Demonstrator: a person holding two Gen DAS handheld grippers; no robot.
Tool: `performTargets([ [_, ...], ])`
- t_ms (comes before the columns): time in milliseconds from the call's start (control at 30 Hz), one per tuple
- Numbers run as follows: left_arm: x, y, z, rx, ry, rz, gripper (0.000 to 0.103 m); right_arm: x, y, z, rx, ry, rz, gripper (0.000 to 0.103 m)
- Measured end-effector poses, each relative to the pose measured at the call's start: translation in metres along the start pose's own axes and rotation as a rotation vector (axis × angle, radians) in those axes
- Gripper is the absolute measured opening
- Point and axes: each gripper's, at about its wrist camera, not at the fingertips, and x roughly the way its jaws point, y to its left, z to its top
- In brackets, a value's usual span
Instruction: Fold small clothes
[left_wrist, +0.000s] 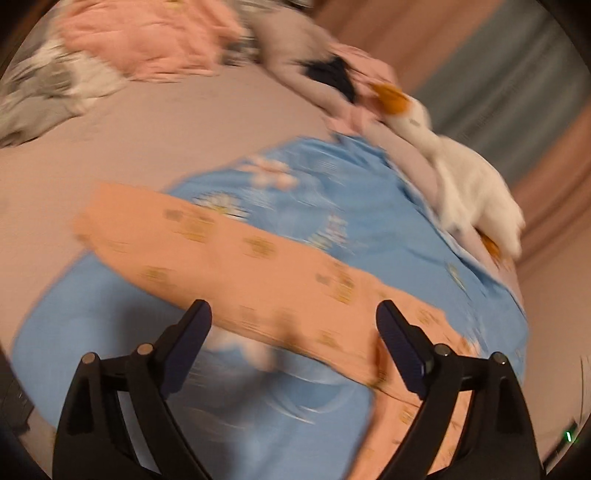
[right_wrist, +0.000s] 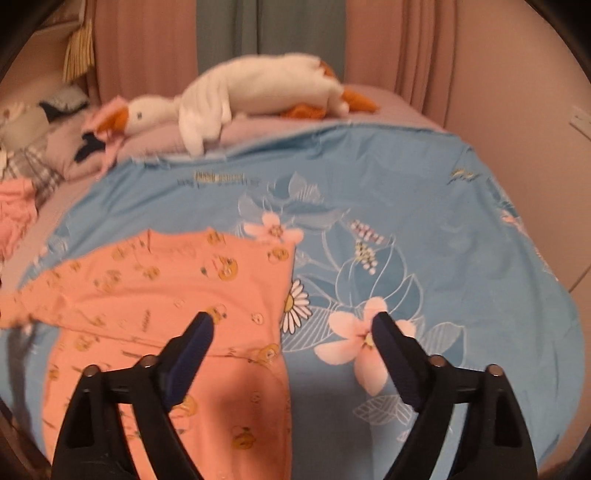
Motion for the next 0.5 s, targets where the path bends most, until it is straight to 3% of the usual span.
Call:
performTargets([
  [233, 0.004, 0.072, 0.019, -0.216, -0.027, 0.084, 0.087, -0.03, 0.016, 0.002, 0.064, -0.082, 0.064, 0.089],
  [400, 0.016, 0.109, 0.026, -0.33, -0.023, 0.098, 0.073, -0.033, 0.024, -0.004, 0.084, -0.081, 0.079, 0.089],
  [500, 0.025, 0.122, 0.03, -0.377, -0.022, 0.084, 0.07, -0.032, 0.028, -0.006, 0.097, -0.067, 0.091, 0.089],
])
